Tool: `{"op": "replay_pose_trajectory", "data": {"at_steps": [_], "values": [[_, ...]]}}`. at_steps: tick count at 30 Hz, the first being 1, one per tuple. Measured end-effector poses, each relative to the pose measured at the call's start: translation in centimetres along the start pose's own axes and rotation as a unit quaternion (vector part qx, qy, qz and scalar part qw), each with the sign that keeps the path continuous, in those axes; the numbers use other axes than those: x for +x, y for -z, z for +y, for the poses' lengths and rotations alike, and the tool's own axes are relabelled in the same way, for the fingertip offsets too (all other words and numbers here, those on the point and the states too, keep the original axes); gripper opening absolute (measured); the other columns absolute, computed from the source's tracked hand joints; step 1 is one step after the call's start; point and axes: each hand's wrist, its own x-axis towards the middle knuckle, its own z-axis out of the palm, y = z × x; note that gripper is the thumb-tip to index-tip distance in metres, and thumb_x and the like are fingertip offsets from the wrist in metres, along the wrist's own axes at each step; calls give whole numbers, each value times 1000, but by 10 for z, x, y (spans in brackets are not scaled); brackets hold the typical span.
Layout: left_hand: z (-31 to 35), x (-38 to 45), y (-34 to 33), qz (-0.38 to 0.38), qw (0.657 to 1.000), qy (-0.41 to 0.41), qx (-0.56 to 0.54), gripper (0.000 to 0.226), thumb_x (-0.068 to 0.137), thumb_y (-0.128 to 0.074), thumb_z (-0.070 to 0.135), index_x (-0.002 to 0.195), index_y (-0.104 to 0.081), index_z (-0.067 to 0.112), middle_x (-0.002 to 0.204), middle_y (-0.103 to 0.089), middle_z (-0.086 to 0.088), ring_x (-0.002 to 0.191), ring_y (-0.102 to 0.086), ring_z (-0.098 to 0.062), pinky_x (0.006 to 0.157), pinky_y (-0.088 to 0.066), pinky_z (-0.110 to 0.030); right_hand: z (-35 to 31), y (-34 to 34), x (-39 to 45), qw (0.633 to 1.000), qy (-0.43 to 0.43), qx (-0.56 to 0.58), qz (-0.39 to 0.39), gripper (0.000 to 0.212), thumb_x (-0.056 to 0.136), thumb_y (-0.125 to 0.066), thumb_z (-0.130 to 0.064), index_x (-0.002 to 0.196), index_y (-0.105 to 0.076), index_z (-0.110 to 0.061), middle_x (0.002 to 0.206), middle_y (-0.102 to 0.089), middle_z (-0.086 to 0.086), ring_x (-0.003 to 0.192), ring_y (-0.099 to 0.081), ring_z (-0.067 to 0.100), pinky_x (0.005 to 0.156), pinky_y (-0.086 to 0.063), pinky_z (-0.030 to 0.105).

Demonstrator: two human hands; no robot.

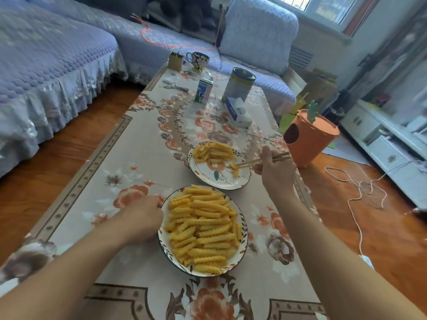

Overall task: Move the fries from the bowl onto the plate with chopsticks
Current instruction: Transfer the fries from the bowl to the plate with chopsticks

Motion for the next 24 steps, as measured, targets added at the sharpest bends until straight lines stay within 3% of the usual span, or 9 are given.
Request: {"op": "replay_pose_trajectory", "data": {"at_steps": [4, 7, 10, 14, 18, 24], "values": [[-6, 3, -5, -24, 996, 20, -86, 29, 96, -41, 13, 103, -69, 16, 98, -73, -8, 87, -68, -23, 83, -59, -43, 0, -3, -1, 1000, 2, 16, 9, 34, 104, -58, -34, 71, -66, -28, 54, -68, 1, 54, -71, 21, 66, -63, 53], [-1, -7, -3, -62, 982, 26, -179, 33, 95, -39, 9, 104, -69, 17, 83, -76, -15, 72, -75, -33, 71, -63, -50, -2, 1, -4, 1000, -8, 16, 13, 34, 104, -55, -38, 75, -66, -25, 64, -71, 6, 54, -70, 17, 69, -63, 51], [6, -17, 1, -86, 965, 26, -246, 34, 99, -37, 4, 108, -69, 12, 78, -75, -21, 59, -71, -31, 62, -62, -46, -15, 14, -9, 999, -30, 27, 34, 38, 105, -52, -42, 77, -67, -20, 69, -72, 10, 56, -70, 18, 69, -64, 44], [4, -22, 4, -102, 957, 18, -270, 34, 100, -37, 1, 114, -67, 7, 84, -74, -25, 60, -70, -30, 72, -60, -56, -57, 35, -43, 985, -70, 153, 41, 45, 106, -49, -41, 78, -66, -9, 64, -71, 8, 52, -70, 19, 60, -64, 35], [-2, -25, 15, -150, 956, 32, -251, 26, 88, -53, 12, 104, -73, 18, 86, -78, -16, 76, -76, -31, 74, -62, -42, -95, 47, -114, 970, -117, 212, -11, 49, 105, -46, -42, 81, -65, -3, 60, -70, 10, 53, -71, 27, 52, -61, 30], [-17, -13, 28, -96, 966, 70, -229, 33, 100, -34, 5, 117, -61, 14, 82, -78, -14, 67, -73, -28, 59, -60, -35, -87, 22, -184, 972, -133, 176, -78, 49, 97, -52, -44, 79, -69, -1, 59, -70, 19, 52, -71, 34, 51, -61, 36]]}}
